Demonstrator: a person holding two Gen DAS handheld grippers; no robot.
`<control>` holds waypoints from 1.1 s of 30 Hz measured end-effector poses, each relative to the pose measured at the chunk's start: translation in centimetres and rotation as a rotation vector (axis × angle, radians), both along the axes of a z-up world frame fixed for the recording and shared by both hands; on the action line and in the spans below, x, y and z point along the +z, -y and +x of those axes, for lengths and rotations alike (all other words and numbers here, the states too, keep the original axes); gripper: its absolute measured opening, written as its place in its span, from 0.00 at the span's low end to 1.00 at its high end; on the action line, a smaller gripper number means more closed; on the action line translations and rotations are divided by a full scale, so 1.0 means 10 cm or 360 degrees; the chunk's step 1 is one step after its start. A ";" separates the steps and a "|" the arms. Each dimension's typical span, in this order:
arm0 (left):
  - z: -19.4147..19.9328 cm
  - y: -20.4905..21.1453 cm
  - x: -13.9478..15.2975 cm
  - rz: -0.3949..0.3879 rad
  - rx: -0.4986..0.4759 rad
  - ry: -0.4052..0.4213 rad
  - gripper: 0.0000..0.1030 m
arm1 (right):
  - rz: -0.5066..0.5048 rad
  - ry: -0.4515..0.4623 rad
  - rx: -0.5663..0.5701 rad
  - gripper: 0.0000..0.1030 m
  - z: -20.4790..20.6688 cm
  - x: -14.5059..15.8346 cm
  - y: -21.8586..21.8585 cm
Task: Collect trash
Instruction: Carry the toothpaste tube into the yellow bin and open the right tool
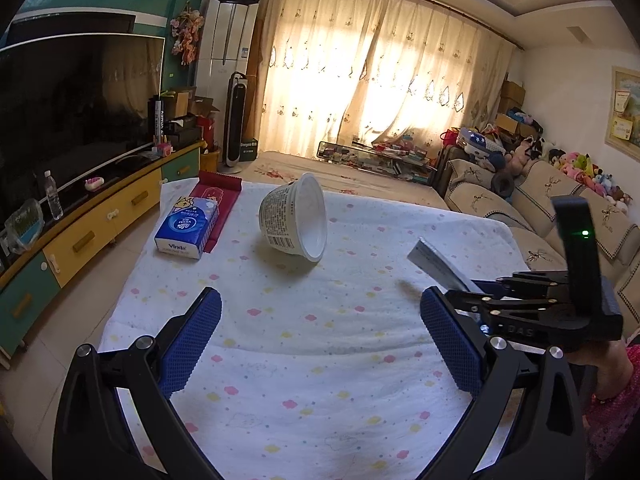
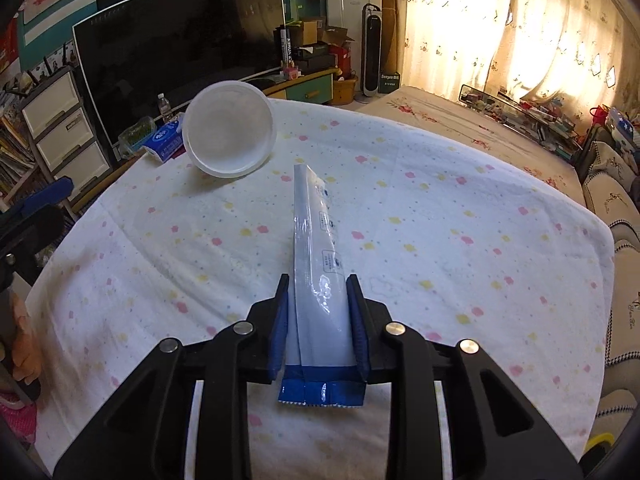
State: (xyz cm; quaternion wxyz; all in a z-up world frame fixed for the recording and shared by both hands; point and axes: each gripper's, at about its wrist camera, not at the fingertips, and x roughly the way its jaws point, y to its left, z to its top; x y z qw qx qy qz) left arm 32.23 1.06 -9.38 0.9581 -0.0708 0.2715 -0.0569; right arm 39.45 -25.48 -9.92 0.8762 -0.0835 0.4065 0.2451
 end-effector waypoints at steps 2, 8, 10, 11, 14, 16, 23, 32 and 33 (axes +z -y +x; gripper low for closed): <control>-0.01 0.01 0.00 0.0009 -0.0003 0.0004 0.95 | 0.0033 0.0026 -0.0020 0.26 -0.16 0.08 0.15; -0.02 0.04 -0.02 0.0034 -0.0005 0.0008 0.95 | 0.0074 0.0094 -0.0126 0.26 -0.56 0.26 0.64; -0.02 0.05 -0.02 0.0043 -0.0005 0.0010 0.95 | 0.0085 0.0112 -0.0182 0.26 -0.70 0.28 0.83; -0.02 0.05 -0.03 0.0046 -0.0004 0.0009 0.95 | 0.0091 0.0121 -0.0218 0.26 -0.77 0.29 0.96; -0.02 0.06 -0.03 0.0052 -0.0005 0.0008 0.95 | 0.0115 0.0131 -0.0360 0.26 -0.96 0.30 1.36; -0.01 0.06 -0.03 0.0055 -0.0006 0.0005 0.95 | 0.0137 0.0134 -0.0493 0.26 -1.08 0.27 1.70; -0.02 0.10 -0.06 0.0084 -0.0019 -0.0002 0.95 | 0.0193 0.0082 -0.1033 0.26 -1.40 0.00 2.87; 0.02 0.15 -0.10 0.0123 -0.0032 -0.0029 0.95 | 0.0130 -0.0005 -0.1374 0.29 -1.59 -0.39 3.63; 0.02 0.16 -0.10 0.0125 -0.0034 -0.0030 0.95 | 0.0130 -0.0017 -0.1389 0.29 -1.59 -0.43 3.67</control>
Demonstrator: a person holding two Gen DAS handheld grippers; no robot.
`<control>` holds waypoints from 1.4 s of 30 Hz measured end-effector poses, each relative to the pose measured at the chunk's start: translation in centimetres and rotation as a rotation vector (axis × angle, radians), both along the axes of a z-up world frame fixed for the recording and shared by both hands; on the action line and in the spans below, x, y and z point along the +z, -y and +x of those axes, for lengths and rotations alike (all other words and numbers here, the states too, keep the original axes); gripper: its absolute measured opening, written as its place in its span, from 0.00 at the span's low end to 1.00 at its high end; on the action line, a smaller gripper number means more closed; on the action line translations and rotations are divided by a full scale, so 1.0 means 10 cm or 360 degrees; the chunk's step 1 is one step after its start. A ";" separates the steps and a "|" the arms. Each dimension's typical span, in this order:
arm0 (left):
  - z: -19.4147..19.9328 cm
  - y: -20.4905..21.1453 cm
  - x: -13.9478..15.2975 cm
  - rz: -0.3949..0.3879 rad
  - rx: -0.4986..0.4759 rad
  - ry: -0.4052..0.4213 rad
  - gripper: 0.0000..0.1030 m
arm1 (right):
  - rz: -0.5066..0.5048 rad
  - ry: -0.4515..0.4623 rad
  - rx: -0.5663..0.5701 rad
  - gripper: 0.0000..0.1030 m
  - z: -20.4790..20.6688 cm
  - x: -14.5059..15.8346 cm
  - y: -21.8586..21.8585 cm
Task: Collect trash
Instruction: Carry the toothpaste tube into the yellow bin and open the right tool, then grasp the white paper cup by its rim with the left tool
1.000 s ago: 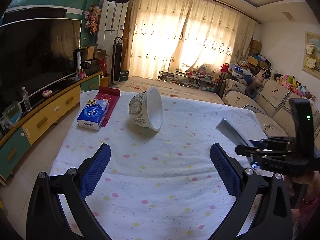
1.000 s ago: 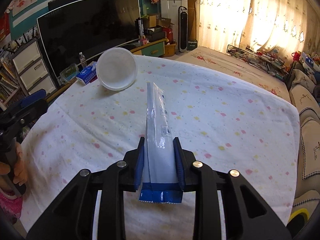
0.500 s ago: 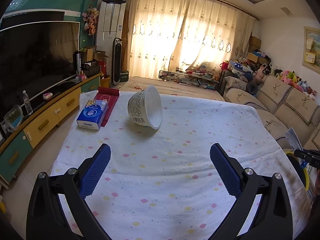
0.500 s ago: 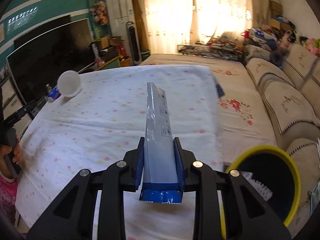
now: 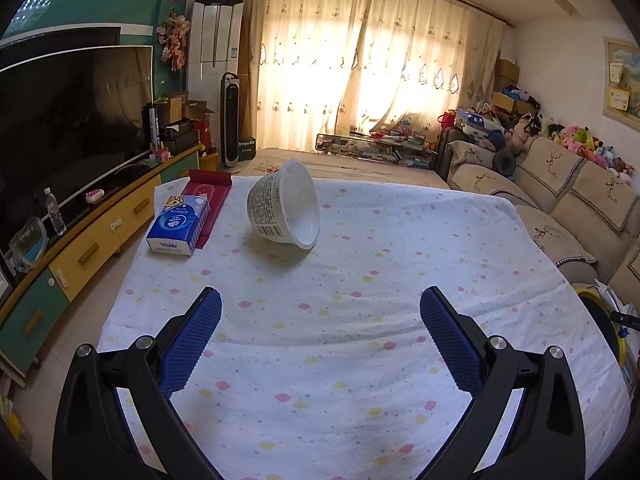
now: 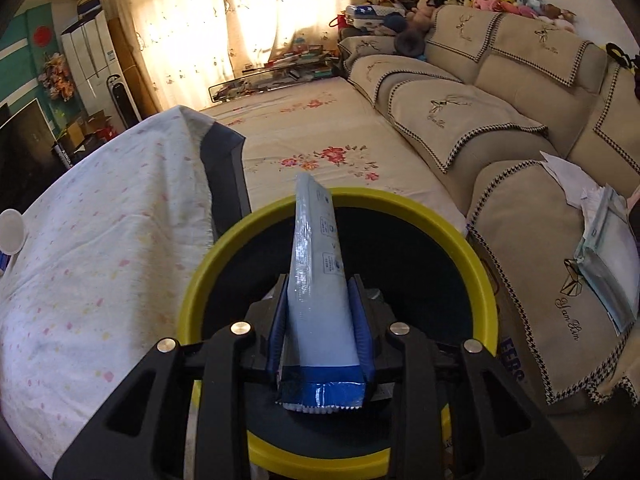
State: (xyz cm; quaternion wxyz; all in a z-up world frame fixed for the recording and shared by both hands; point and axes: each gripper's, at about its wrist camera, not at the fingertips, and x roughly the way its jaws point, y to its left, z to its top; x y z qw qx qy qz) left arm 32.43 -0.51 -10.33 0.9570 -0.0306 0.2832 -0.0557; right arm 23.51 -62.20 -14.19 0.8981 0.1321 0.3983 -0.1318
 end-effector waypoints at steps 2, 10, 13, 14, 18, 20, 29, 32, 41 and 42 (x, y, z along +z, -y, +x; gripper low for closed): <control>0.00 0.00 0.00 0.0003 -0.0002 0.0000 0.95 | 0.0016 -0.0028 -0.0023 0.38 -0.01 -0.06 0.07; 0.00 0.01 0.00 0.0014 -0.0001 0.0000 0.95 | 0.0132 0.0258 -0.0140 0.57 -0.04 0.40 -0.16; 0.02 0.02 -0.01 0.0022 0.0005 -0.0008 0.95 | 0.0178 0.0486 -0.0021 0.60 0.01 0.69 -0.52; 0.03 0.02 -0.01 0.0032 0.0016 -0.0011 0.95 | 0.0186 0.0550 0.0028 0.60 0.04 0.77 -0.67; 0.13 0.02 -0.03 0.0033 0.0053 -0.0085 0.95 | 0.0173 0.0692 0.0182 0.61 0.26 0.95 -1.19; 0.19 0.02 -0.03 0.0023 0.0051 -0.0122 0.95 | 0.0141 0.0732 0.0246 0.61 0.37 0.98 -1.43; 0.77 0.06 0.19 0.0189 0.0099 -0.0187 0.95 | -0.0233 0.0840 0.0294 0.67 0.31 0.95 -1.91; 1.08 0.03 0.20 0.0202 0.0137 -0.0231 0.95 | -0.0225 0.0837 0.0313 0.68 0.29 0.93 -1.94; 1.88 -0.14 -0.09 0.0226 0.0240 -0.0466 0.75 | -0.0187 0.0798 0.0321 0.70 0.32 0.90 -1.91; 1.93 -0.16 -0.13 0.0223 0.0250 -0.0488 0.72 | -0.0183 0.0792 0.0321 0.70 0.32 0.89 -1.91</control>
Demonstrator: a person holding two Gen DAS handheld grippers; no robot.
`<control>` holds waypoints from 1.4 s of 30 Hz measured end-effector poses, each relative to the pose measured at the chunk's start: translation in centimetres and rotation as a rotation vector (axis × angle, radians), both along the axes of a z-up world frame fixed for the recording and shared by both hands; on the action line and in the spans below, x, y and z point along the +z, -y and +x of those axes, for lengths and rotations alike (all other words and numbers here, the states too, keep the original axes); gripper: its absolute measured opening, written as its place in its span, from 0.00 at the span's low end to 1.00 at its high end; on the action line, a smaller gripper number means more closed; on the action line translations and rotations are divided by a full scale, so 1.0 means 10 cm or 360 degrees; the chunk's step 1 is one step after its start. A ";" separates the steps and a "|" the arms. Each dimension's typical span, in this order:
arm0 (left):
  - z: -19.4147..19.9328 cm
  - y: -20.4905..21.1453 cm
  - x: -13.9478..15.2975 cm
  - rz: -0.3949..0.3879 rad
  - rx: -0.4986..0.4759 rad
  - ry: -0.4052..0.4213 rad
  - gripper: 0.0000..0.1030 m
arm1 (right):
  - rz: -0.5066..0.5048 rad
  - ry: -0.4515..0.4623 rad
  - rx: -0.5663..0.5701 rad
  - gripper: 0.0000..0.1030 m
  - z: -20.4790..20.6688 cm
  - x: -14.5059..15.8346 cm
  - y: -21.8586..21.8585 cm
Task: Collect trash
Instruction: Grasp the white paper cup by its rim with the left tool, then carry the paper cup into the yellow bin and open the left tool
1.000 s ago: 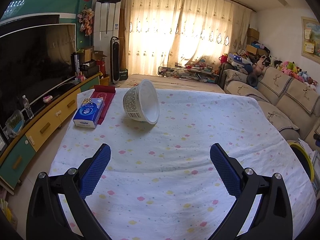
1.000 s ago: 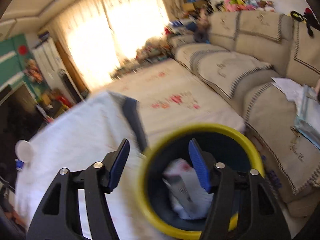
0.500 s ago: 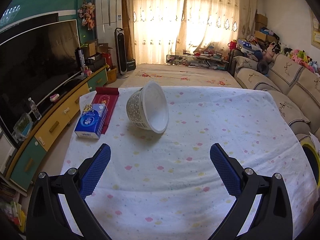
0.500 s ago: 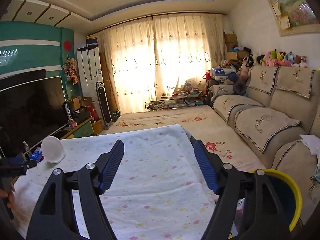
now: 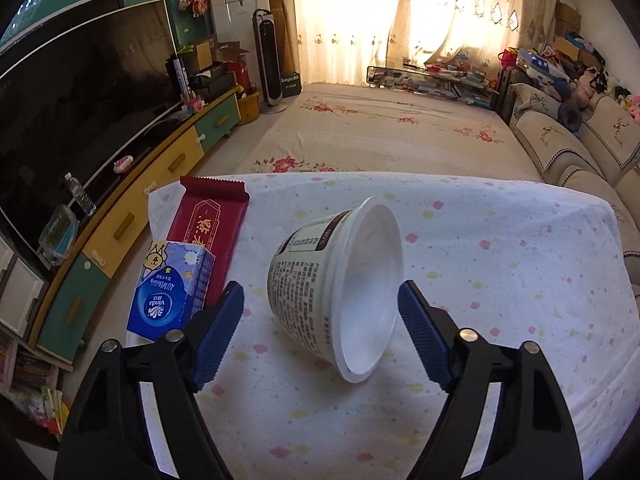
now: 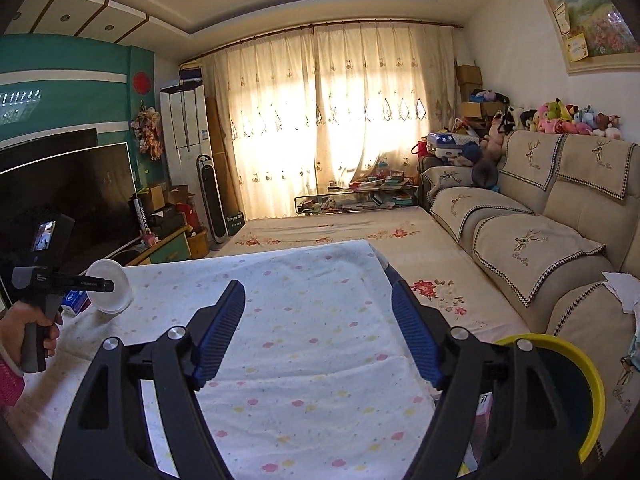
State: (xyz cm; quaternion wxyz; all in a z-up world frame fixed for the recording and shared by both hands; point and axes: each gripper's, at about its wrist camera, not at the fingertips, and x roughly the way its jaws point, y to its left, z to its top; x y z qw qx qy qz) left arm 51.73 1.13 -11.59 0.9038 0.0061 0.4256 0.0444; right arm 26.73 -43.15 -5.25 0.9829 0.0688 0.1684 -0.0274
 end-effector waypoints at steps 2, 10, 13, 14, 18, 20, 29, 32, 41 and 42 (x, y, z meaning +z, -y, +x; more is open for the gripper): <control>0.09 -0.03 -0.04 0.0000 0.0016 -0.0023 0.62 | 0.0005 -0.0011 0.0002 0.70 0.01 -0.01 0.00; 0.16 0.02 -0.09 0.0043 -0.0046 -0.0050 0.24 | 0.0010 -0.0018 -0.0002 0.70 0.01 -0.02 -0.02; 0.06 0.13 -0.05 0.0100 -0.0099 -0.0005 0.24 | 0.0005 -0.0021 -0.0014 0.70 0.01 -0.02 -0.03; 0.02 0.17 -0.02 0.0111 -0.0122 0.0010 0.24 | 0.0001 -0.0022 -0.0021 0.70 0.02 -0.02 -0.03; -0.31 0.39 0.12 0.0052 -0.0221 0.0070 0.24 | 0.0004 -0.0011 -0.0066 0.70 0.01 -0.01 0.01; -0.54 0.52 0.20 0.0013 -0.0282 0.0098 0.24 | 0.0017 -0.0005 -0.0091 0.70 0.01 -0.01 0.04; -1.64 1.32 0.44 -0.0106 -0.0611 0.0215 0.24 | 0.0023 0.0031 -0.0202 0.70 -0.04 0.01 0.17; -1.88 1.68 0.46 -0.0157 -0.0750 0.0200 0.24 | 0.0024 0.0017 -0.0209 0.70 -0.16 0.08 0.25; -2.23 3.01 0.39 -0.0245 -0.1190 0.0097 0.24 | -0.0060 0.0116 -0.0530 0.76 -1.43 0.24 1.03; -2.25 3.16 0.38 -0.0253 -0.1231 0.0083 0.24 | -0.0075 0.0113 -0.0578 0.76 -1.57 0.23 1.14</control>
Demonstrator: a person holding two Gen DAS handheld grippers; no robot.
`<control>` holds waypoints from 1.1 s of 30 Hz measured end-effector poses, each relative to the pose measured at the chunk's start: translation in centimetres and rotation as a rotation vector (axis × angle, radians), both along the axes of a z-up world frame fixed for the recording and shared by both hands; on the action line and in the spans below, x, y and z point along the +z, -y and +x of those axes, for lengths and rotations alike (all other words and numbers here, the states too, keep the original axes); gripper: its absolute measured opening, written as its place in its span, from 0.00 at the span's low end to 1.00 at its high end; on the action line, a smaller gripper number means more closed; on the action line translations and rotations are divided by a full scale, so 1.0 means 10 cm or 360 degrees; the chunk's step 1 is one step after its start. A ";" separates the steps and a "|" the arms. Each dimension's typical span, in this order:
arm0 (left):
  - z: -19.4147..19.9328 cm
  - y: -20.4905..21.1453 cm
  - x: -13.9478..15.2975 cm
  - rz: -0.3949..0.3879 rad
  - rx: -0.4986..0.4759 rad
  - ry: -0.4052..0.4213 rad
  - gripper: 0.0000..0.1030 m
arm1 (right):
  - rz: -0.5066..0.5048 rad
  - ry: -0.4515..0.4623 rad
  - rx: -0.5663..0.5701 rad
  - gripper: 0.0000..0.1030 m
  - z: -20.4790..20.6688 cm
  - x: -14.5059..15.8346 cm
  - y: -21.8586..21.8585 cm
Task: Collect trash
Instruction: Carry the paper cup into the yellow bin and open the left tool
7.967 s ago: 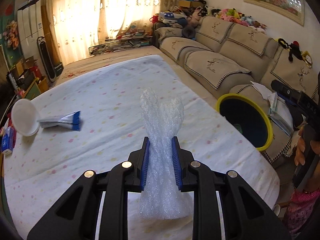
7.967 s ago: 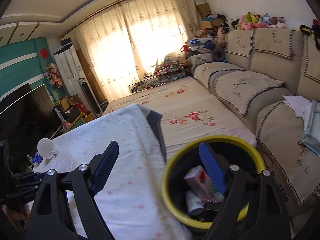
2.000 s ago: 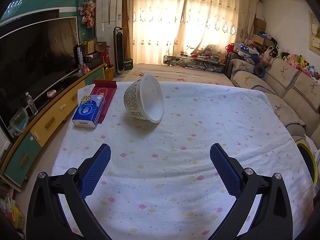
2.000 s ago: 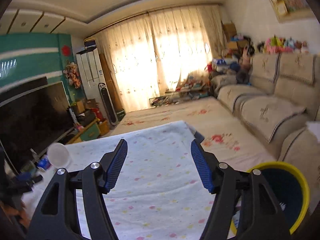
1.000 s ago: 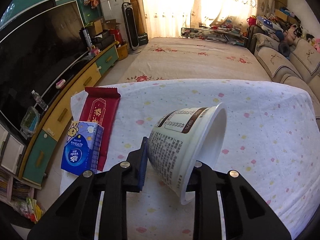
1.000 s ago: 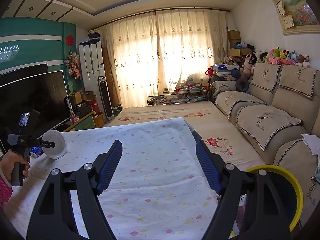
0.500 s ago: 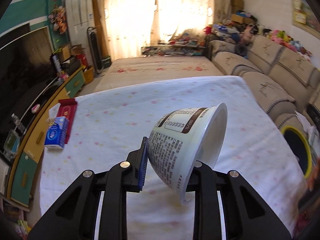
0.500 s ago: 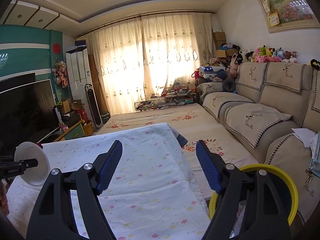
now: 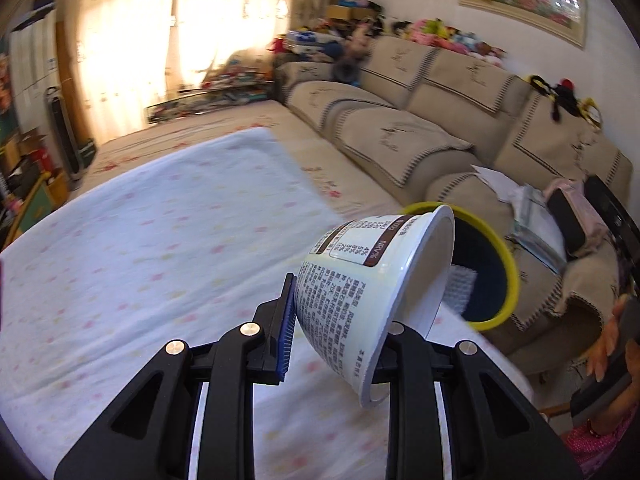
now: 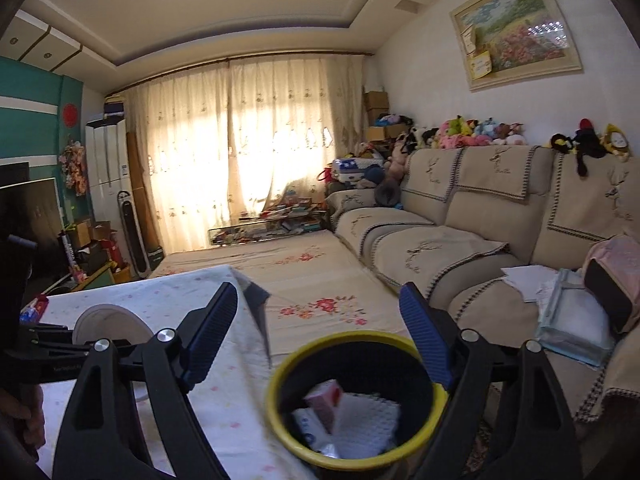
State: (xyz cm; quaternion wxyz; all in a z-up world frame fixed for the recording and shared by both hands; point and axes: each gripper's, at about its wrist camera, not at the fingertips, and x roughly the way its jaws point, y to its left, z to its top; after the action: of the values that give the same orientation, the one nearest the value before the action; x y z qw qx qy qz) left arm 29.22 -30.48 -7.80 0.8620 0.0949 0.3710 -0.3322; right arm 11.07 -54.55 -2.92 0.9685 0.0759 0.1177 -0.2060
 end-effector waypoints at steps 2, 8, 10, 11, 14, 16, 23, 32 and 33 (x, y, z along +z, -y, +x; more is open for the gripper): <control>-0.04 0.30 -0.03 0.0006 -0.0073 -0.0022 0.24 | -0.0003 -0.0025 -0.0103 0.76 -0.27 -0.01 0.25; -0.07 1.29 -0.22 0.0091 -0.0260 -0.0136 0.24 | 0.0066 -0.0030 -0.0335 0.77 -0.96 -0.10 0.78; -0.04 1.63 -0.34 0.0140 -0.0289 -0.0188 0.24 | 0.0104 -0.0027 -0.0380 0.77 -1.11 -0.16 0.88; -0.02 1.77 -0.40 0.0164 -0.0303 -0.0210 0.24 | 0.0118 -0.0027 -0.0395 0.77 -1.16 -0.19 0.91; 0.07 2.19 -0.59 0.0234 -0.0318 -0.0269 0.24 | 0.0152 -0.0035 -0.0419 0.77 -1.24 -0.26 0.98; 0.15 2.37 -0.71 0.0269 -0.0317 -0.0327 0.24 | 0.0171 -0.0034 -0.0419 0.77 -1.25 -0.28 1.00; 0.43 2.46 -0.98 0.0306 -0.0157 -0.0393 0.67 | 0.0177 -0.0029 -0.0361 0.77 -1.20 -0.26 0.89; 0.42 2.03 -0.54 0.0126 -0.0173 -0.0262 0.84 | 0.0169 -0.0040 -0.0285 0.77 -1.11 -0.24 0.75; 0.39 1.93 -0.44 0.0088 -0.0178 -0.0238 0.85 | 0.0161 -0.0045 -0.0272 0.77 -1.10 -0.23 0.71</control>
State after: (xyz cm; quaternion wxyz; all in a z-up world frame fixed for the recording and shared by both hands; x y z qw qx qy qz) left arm 33.09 -49.78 -12.17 0.8090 0.1142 0.4375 -0.3755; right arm 0.11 -61.66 -5.26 0.9405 0.1317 0.1348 -0.2828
